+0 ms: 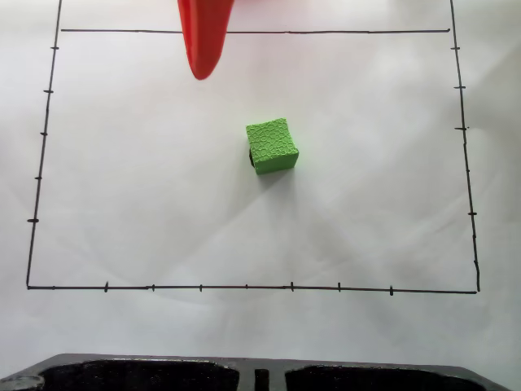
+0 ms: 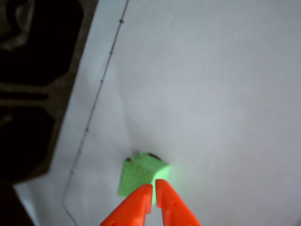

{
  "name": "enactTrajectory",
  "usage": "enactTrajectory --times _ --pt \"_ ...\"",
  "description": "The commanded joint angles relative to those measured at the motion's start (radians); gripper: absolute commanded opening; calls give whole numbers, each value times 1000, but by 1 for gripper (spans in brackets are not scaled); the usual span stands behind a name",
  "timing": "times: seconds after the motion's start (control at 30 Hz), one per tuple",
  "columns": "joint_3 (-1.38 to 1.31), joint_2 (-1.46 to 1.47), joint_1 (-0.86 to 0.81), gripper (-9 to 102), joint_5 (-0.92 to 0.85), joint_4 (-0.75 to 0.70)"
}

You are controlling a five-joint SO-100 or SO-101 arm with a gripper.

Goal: Grasp the colored block, Place it on the black dot, and then return the arm to the default position.

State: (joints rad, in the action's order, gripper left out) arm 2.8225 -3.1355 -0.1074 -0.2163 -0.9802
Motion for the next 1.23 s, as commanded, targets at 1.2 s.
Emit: enactTrajectory --times 1.2 --pt "219 -133 75 0 152 87"
